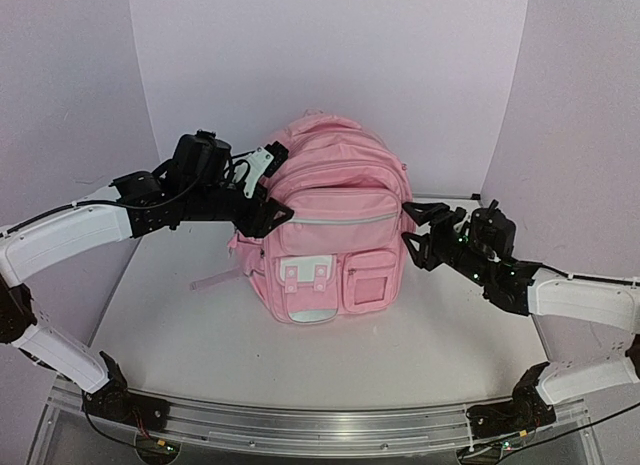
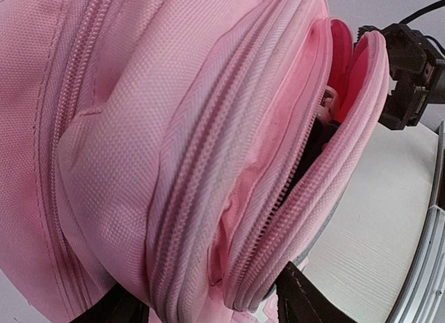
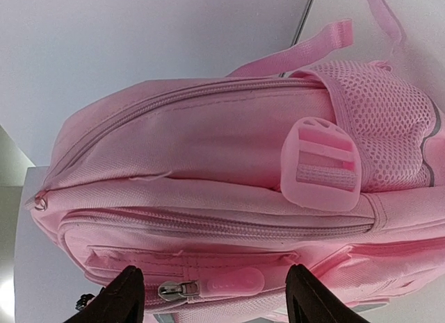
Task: Pack the student bag
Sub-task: Zip the student bag at the center of the board.
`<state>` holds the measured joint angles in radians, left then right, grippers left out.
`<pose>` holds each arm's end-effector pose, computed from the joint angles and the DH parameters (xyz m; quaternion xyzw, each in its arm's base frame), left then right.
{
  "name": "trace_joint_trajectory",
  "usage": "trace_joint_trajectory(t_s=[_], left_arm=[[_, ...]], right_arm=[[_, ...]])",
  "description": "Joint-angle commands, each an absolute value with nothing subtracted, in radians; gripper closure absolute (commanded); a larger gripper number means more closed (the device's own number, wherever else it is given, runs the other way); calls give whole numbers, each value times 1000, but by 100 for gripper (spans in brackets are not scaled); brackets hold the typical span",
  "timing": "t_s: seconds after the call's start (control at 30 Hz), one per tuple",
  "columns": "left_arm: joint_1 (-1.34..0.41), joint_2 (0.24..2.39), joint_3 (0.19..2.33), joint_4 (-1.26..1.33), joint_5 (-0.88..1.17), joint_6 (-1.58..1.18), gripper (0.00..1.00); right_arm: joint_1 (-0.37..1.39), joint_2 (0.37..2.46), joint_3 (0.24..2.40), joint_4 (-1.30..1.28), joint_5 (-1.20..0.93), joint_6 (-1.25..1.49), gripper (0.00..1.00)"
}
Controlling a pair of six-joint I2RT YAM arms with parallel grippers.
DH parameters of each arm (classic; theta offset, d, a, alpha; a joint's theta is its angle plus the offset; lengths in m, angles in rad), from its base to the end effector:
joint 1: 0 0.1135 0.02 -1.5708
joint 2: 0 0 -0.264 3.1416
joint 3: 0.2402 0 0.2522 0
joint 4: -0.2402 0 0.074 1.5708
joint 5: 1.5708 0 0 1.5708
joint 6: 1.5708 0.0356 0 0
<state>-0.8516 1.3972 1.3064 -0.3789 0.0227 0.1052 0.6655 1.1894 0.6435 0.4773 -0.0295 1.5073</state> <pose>0.2112 -0.2424 0.3615 0.3976 0.7538 -0.1997 0.4836 0.2130 0.1685 0.2751 0.2894 0.6712 0.6089 0.3082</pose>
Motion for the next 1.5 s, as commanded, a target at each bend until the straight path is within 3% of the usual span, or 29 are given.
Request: trace_joint_trajectory(t_s=[0.0, 0.23, 0.67, 1.03, 1.47], left_arm=[[-855, 1411, 1323, -328, 37, 114, 41], [-854, 1402, 1321, -329, 46, 116, 43], [-854, 1413, 1329, -333, 54, 114, 44], [-855, 1427, 1346, -344, 60, 116, 43], [-855, 1419, 1341, -356, 67, 113, 43]], right_arm=[[683, 1228, 646, 619, 0, 1563, 31], [703, 1276, 656, 680, 18, 1596, 34], [716, 1196, 606, 742, 170, 1623, 55], [716, 1206, 618, 746, 176, 1614, 61], [716, 1231, 644, 755, 182, 1564, 93]])
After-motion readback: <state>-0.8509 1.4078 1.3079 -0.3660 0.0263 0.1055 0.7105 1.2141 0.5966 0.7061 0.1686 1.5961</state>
